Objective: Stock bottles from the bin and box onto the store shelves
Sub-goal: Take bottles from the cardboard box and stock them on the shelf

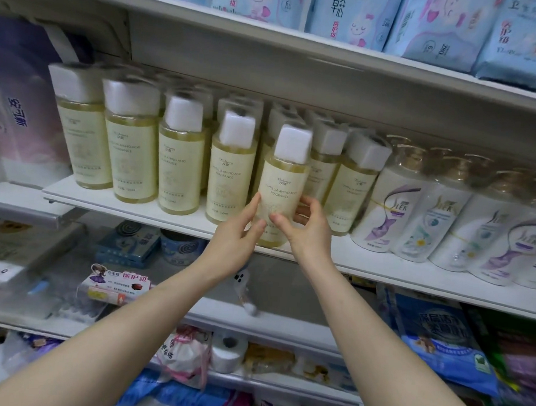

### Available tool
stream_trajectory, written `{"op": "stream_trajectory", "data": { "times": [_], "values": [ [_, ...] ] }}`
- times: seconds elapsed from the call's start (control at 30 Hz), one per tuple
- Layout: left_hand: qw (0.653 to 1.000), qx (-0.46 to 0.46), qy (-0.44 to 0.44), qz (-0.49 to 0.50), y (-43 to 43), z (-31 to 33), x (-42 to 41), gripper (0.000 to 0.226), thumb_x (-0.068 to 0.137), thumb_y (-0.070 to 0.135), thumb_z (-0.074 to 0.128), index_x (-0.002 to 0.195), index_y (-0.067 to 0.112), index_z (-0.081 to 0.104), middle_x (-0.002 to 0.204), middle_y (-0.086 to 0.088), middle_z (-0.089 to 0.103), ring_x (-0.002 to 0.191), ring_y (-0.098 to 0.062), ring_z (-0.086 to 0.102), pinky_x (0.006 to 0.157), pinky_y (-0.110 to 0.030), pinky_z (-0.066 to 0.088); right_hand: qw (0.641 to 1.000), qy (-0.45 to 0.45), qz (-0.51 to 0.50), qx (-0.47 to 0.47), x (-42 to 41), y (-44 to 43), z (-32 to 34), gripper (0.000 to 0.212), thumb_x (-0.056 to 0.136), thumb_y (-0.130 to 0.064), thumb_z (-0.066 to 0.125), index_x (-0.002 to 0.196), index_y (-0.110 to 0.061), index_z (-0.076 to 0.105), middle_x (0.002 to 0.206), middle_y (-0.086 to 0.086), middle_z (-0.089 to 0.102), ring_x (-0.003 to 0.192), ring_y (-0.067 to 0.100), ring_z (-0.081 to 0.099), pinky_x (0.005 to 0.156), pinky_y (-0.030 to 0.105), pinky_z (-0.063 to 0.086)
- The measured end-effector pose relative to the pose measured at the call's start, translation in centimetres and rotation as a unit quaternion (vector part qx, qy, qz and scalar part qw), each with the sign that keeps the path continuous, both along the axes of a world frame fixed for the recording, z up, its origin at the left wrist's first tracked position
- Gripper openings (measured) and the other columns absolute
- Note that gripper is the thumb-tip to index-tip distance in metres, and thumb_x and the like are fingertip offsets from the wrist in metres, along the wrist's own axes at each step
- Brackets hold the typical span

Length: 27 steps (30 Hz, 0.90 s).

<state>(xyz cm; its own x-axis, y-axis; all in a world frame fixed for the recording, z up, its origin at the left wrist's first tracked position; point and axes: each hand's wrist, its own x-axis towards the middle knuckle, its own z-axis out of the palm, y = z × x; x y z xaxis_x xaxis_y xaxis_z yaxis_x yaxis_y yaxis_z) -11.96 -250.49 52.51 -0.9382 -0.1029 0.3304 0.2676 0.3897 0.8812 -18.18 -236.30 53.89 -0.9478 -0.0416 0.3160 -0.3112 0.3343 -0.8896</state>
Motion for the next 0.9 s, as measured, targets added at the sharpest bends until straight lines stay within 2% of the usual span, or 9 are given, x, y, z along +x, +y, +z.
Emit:
{"op": "stream_trajectory", "data": {
  "times": [0.1,0.17,0.23,0.3,0.33,0.4,0.7,0.8,0.9],
  "values": [
    [1.0,-0.021,-0.002,-0.008,0.4,-0.1,-0.7,0.059,0.103,0.026,0.045,0.156,0.023,0.018,0.159,0.007,0.029,0.135,0.008,0.03,0.1,0.002,0.025,1.0,0.003,-0.01,0.012,-0.6,-0.5,0.1,0.057,0.076,-0.027,0.084,0.126,-0.021,0.056,0.114,-0.005,0.069,0.102,0.009,0.064,0.091,0.025,0.05],
    [1.0,-0.028,-0.003,-0.007,0.6,-0.2,-1.2,0.062,0.104,0.024,0.044,0.157,0.021,0.013,0.161,0.008,0.023,0.129,0.014,0.028,0.092,0.009,0.021,1.0,0.004,-0.011,0.017,-1.0,-0.8,0.2,0.054,0.076,-0.027,0.084,0.123,-0.022,0.058,0.11,-0.006,0.069,0.102,0.01,0.065,0.094,0.029,0.052],
    [0.999,-0.036,-0.003,-0.008,0.6,-0.3,-1.7,0.065,0.104,0.026,0.044,0.158,0.021,0.009,0.162,0.009,0.019,0.135,0.011,0.025,0.101,0.002,0.02,1.0,0.005,-0.012,0.02,-1.6,-1.0,0.2,0.054,0.075,-0.027,0.085,0.122,-0.021,0.059,0.109,-0.006,0.07,0.101,0.011,0.067,0.095,0.034,0.053],
    [0.999,-0.041,-0.001,-0.011,0.5,-0.6,-2.2,0.067,0.103,0.027,0.044,0.158,0.021,0.005,0.164,0.005,0.016,0.146,0.0,0.018,0.117,-0.017,0.019,1.0,0.006,-0.011,0.021,-2.1,-1.2,0.1,0.054,0.075,-0.027,0.085,0.123,-0.021,0.059,0.112,-0.004,0.071,0.103,0.012,0.067,0.097,0.036,0.053],
    [0.999,-0.042,-0.001,-0.01,0.5,-0.6,-2.4,0.068,0.103,0.027,0.044,0.158,0.02,0.005,0.164,0.004,0.014,0.148,-0.004,0.015,0.121,-0.026,0.018,1.0,0.004,-0.009,0.019,-2.3,-1.4,0.0,0.055,0.075,-0.026,0.085,0.123,-0.021,0.059,0.113,-0.003,0.071,0.105,0.012,0.067,0.097,0.038,0.053],
    [0.999,-0.046,-0.002,-0.004,0.5,-0.6,-2.6,0.069,0.103,0.027,0.045,0.158,0.019,0.004,0.164,0.004,0.012,0.15,-0.007,0.01,0.123,-0.034,0.016,1.0,0.0,-0.006,0.015,-2.7,-1.6,-0.1,0.055,0.076,-0.024,0.084,0.124,-0.021,0.059,0.115,-0.002,0.071,0.106,0.013,0.067,0.098,0.039,0.053],
    [0.999,-0.038,0.002,0.009,0.4,-0.6,-3.3,0.07,0.102,0.024,0.048,0.157,0.019,0.005,0.164,0.003,0.013,0.15,-0.009,0.015,0.122,-0.039,0.021,1.0,0.002,-0.005,0.021,-3.2,-1.8,0.2,0.055,0.078,-0.026,0.083,0.127,-0.018,0.058,0.117,-0.002,0.07,0.106,0.013,0.065,0.097,0.032,0.052],
    [1.0,-0.021,0.001,0.007,0.6,-0.7,-3.2,0.07,0.101,0.024,0.049,0.157,0.021,0.006,0.164,0.004,0.014,0.149,-0.008,0.016,0.121,-0.038,0.025,1.0,-0.001,0.002,0.018,-3.0,-1.7,0.1,0.057,0.079,-0.028,0.082,0.129,-0.019,0.057,0.119,-0.001,0.07,0.108,0.013,0.066,0.097,0.033,0.052],
    [1.0,-0.004,-0.001,0.021,0.9,-0.6,-3.1,0.069,0.102,0.024,0.049,0.157,0.021,0.009,0.163,0.005,0.016,0.147,-0.003,0.018,0.121,-0.031,0.022,1.0,-0.013,0.021,0.013,-2.5,-1.5,-0.1,0.061,0.08,-0.027,0.081,0.134,-0.019,0.054,0.121,-0.001,0.069,0.109,0.013,0.066,0.1,0.038,0.052]
  ]
}}
